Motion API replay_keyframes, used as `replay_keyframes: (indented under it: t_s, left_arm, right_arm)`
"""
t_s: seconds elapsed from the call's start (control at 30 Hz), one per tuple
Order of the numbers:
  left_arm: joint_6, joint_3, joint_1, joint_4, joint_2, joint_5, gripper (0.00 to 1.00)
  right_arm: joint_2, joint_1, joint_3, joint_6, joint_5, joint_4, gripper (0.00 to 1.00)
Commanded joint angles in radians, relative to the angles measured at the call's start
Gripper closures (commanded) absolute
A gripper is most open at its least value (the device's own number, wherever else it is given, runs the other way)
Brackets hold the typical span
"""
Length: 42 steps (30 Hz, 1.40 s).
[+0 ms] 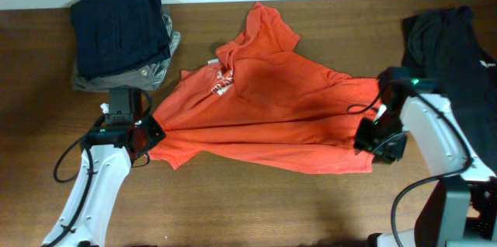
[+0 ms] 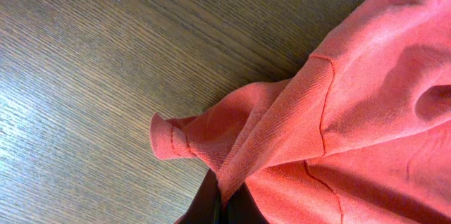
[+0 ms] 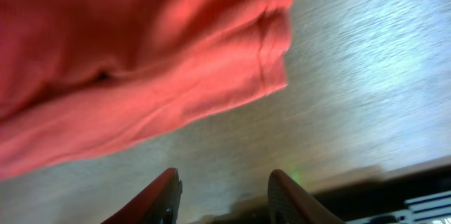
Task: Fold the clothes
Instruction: 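Pull the hem corners apart with both grippers to stretch the shirt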
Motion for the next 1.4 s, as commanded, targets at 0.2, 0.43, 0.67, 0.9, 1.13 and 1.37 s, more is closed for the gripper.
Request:
replay_keyframes:
  t_s: [0.2, 0.43, 0.67, 0.9, 1.13, 1.37]
  left_arm:
    - [0.020, 0.020, 0.005, -0.005, -0.014, -0.022, 1.00]
    - [0.020, 0.020, 0.005, -0.005, -0.014, -0.022, 1.00]
    - [0.020, 0.020, 0.005, -0.005, -0.014, -0.022, 1.00]
    - [0.020, 0.020, 0.005, -0.005, -0.014, -0.022, 1.00]
    - [0.020, 0.020, 0.005, -0.005, -0.014, -0.022, 1.00]
    - [0.020, 0.020, 0.005, -0.010, -0.014, -0.022, 1.00]
  right_arm:
    - [0.008, 0.024, -0.201, 0.063, -0.013, 0.154, 0.54]
    - [0.009, 0.024, -0.244, 0.063, -0.012, 0.270, 0.47]
    - [0.009, 0.024, -0.278, 0.074, -0.013, 0.330, 0.46]
    - [0.009, 0.024, -0.325, 0.101, -0.017, 0.363, 0.46]
    - [0.009, 0.024, -0.326, 0.101, -0.020, 0.388, 0.66]
    - [0.009, 0.024, -0.326, 0.119, -0.020, 0.435, 0.77]
